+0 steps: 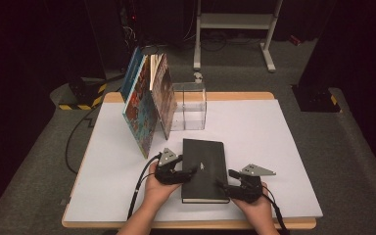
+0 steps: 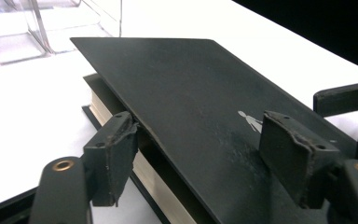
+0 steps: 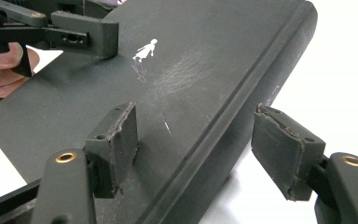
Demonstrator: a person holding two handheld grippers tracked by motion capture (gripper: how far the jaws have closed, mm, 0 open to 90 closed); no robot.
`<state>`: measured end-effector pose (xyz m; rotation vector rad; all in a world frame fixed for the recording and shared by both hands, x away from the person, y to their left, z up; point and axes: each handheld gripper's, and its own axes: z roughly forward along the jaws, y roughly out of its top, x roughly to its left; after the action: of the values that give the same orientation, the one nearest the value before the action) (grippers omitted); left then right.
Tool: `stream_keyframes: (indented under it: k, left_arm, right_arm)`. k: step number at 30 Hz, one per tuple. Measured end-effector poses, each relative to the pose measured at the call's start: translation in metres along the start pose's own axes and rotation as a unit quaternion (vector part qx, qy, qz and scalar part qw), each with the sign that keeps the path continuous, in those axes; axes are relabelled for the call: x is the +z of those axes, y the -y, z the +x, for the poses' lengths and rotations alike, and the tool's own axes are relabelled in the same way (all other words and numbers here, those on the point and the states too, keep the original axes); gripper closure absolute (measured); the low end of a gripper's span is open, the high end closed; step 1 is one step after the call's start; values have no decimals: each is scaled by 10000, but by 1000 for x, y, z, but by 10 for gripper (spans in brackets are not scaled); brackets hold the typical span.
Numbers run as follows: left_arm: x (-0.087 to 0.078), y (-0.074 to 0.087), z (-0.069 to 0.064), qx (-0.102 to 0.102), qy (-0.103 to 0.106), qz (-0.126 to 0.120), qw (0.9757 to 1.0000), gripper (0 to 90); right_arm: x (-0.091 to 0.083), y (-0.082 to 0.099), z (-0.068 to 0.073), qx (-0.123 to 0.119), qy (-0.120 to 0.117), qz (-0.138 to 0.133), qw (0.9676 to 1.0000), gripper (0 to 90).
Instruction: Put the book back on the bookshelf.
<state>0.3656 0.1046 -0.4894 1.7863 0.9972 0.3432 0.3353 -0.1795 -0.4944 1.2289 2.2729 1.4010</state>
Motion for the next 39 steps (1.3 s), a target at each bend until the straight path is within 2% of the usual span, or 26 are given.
stream_keyframes:
  k: [4,9,12,16,23,28,39]
  left_arm:
    - [-4,-3,-1,2,4,-213,9998,348]
    - [-2,-3,-1,-17,55,-125,9999,366]
    - [0,-3,2,-100,225,-20,9997,369]
    - [0,-2,2,-49,208,0,9998,366]
    - [-3,-2,3,140,259,-29,9996,393]
    - [-5,-2,1,366,256,-148,9989,419]
    - [-10,-3,-3,766,238,-384,9960,433]
  right_arm:
    - [-1,0,0,34,-27,-45,10000,311]
    - [-1,0,0,23,-22,-53,10000,311]
    - [-1,0,0,28,-45,-51,10000,311]
    - [1,0,1,31,-70,-42,10000,310]
    - [5,-1,-1,65,-141,-39,9999,293]
    - [6,-3,-2,78,-144,-47,9999,288]
    - [13,-13,-8,162,-164,56,9997,250]
